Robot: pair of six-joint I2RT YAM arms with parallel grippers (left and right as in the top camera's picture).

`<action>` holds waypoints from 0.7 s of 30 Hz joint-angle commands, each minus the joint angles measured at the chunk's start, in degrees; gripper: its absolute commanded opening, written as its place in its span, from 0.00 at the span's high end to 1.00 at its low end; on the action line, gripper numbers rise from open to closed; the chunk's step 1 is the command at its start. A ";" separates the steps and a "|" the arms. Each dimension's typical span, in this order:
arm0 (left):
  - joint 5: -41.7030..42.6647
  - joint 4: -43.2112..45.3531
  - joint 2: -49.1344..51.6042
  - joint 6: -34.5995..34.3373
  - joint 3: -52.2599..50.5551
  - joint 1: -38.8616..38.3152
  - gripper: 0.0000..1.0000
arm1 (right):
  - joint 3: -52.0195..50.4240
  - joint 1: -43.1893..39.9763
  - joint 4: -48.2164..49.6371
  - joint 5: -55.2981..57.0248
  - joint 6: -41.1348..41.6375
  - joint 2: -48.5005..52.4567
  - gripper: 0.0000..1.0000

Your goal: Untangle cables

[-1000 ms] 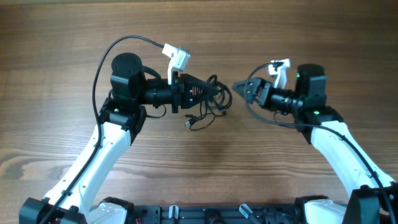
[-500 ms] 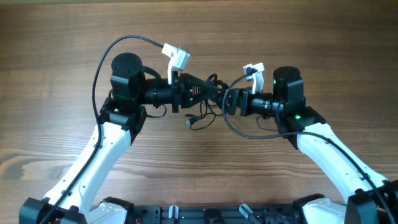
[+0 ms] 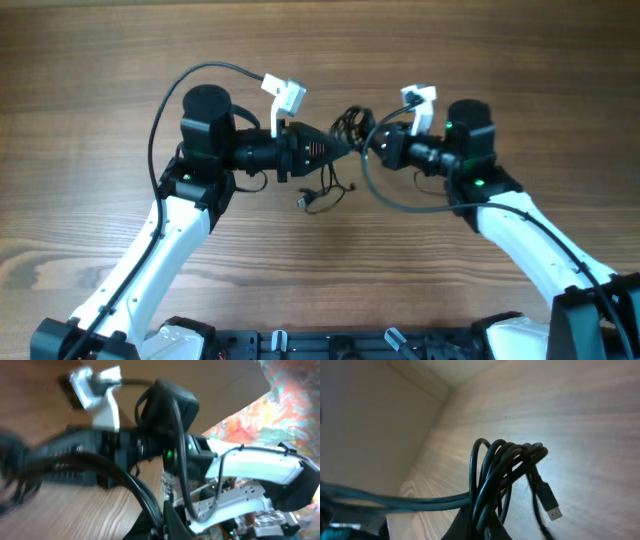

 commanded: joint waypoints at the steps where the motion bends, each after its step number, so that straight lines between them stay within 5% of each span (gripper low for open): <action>1: 2.64 -5.97 -1.07 5.51 0.20 -0.42 0.94 | 0.15 -5.84 6.10 -12.55 2.97 0.33 0.96; 7: -3.32 -18.99 -1.05 14.16 0.20 -3.72 0.88 | 0.15 -7.39 15.02 -32.04 0.50 0.33 0.96; 8: -7.87 -21.94 -1.05 14.16 0.20 -4.02 0.60 | 0.15 -7.39 15.04 -34.12 -2.25 0.31 0.96; 10: -11.74 -24.81 -1.07 14.25 0.20 -3.28 0.29 | 0.15 -7.39 14.95 -37.79 -9.62 0.33 0.96; 16: 1.79 -15.89 -2.32 18.45 0.20 3.43 0.27 | 0.15 -7.58 14.99 -37.13 -25.86 0.37 0.96; 21: 1.05 -10.95 -2.29 12.70 0.20 4.28 0.24 | 0.15 -7.58 12.35 -40.22 -32.83 0.37 0.96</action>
